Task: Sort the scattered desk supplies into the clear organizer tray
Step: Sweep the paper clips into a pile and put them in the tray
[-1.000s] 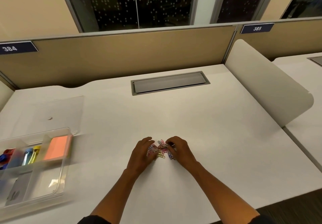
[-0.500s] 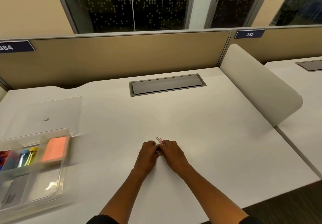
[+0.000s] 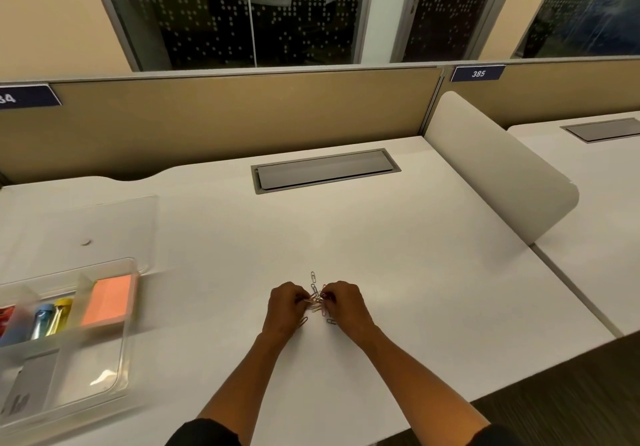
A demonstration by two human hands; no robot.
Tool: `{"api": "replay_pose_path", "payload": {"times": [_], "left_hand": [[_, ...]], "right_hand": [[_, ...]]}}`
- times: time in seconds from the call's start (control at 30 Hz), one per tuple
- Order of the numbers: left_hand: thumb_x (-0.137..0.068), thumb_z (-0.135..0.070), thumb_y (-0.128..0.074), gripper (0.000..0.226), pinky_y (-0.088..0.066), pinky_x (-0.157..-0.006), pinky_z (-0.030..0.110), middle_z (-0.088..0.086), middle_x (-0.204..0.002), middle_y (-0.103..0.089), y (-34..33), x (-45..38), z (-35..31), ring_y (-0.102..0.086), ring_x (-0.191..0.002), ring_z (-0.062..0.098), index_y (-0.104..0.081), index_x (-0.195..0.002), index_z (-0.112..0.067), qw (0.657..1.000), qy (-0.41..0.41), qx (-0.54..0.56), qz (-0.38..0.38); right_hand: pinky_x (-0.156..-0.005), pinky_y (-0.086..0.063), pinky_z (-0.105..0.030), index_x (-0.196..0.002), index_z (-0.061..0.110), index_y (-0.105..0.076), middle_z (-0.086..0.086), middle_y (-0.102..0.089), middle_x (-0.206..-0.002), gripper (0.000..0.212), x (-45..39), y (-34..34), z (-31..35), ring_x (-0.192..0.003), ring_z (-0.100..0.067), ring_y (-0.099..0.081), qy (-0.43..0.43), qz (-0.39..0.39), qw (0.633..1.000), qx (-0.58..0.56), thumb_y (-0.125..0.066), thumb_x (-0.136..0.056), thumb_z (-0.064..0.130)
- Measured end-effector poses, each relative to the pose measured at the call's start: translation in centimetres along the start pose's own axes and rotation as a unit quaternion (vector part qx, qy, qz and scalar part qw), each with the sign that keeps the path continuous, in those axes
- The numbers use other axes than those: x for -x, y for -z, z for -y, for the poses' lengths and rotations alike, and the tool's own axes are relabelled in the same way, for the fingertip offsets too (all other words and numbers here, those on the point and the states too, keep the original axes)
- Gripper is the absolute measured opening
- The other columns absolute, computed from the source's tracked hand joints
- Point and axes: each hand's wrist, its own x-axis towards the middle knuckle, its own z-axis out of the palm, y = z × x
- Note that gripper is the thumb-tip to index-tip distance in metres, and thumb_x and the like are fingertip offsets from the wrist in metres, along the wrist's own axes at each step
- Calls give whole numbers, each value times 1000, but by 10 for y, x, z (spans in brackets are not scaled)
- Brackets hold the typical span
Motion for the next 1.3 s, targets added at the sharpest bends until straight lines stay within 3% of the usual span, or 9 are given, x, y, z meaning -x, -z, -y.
{"api": "replay_pose_path", "payload": {"times": [0.13,0.23,0.33,0.47,0.6,0.83,0.93,1.13,1.3], "left_hand": [[-72,0,-75,11,-50,-65,16,2,-75,-71,9,3,2,-66,-70,6,-75,-77,-10,993,71,93,-19],[-72,-1,-76,13,-51,-62,14,-1,-72,-71,13,5,0,-68,-68,10,-75,-75,-14,981,117,151,-25],[-71,0,-77,14,-58,-68,30,4,-74,-73,14,8,1,-70,-71,19,-75,-76,-13,958,162,233,-33],[-71,1,-78,14,-59,-72,39,12,-78,-73,17,13,1,-70,-76,28,-75,-80,-8,928,197,315,-19],[-73,3,-75,14,-58,-70,36,16,-82,-72,24,13,-3,-70,-78,30,-73,-85,-2,914,198,355,-22],[-73,4,-74,15,-57,-73,32,16,-84,-73,46,9,-10,-68,-74,23,-73,-87,-1,894,207,392,-71],[-74,4,-74,15,-57,-77,35,17,-85,-72,60,10,-10,-67,-74,23,-73,-87,-2,887,214,397,-98],[-74,5,-74,15,-55,-69,31,21,-89,-71,91,26,-3,-66,-76,25,-72,-89,2,870,222,409,-161],[-74,5,-74,15,-54,-71,32,20,-88,-71,120,54,16,-67,-77,25,-72,-88,1,855,234,406,-222]], "right_hand": [[-77,-52,-20,-89,11,-73,0,-70,-84,10,7,4,3,-79,-11,-65,-78,-38,988,-127,-73,-78,10],[-71,-53,-19,-84,14,-72,6,-68,-78,8,10,7,7,-74,-7,-65,-149,-45,965,-210,-76,-77,15],[-73,-59,-31,-83,12,-72,-6,-73,-81,8,13,4,8,-72,-17,-70,-209,-37,908,-361,-77,-76,11],[-74,-52,-32,-87,2,-68,-16,-67,-83,7,17,4,17,-70,-21,-63,-235,0,822,-519,-68,-82,-3],[-86,-53,-34,-90,-2,-67,-17,-68,-85,10,13,-3,21,-79,-25,-65,-252,28,784,-567,-63,-84,-9],[-70,-58,-27,-94,-10,-63,-21,-65,-89,10,-10,-2,39,-77,-25,-66,-242,83,742,-620,-58,-86,-11],[-74,-58,-30,-96,-11,-63,-23,-66,-92,11,-20,-5,48,-83,-29,-68,-237,116,733,-627,-58,-86,-10],[-84,-57,-37,-97,-15,-63,-25,-65,-92,15,-32,-19,82,-85,-32,-66,-213,201,701,-650,-54,-85,-12],[-81,-57,-35,-97,-13,-65,-24,-67,-95,17,-26,-43,122,-92,-31,-65,-210,283,684,-639,-53,-86,-7]]}}
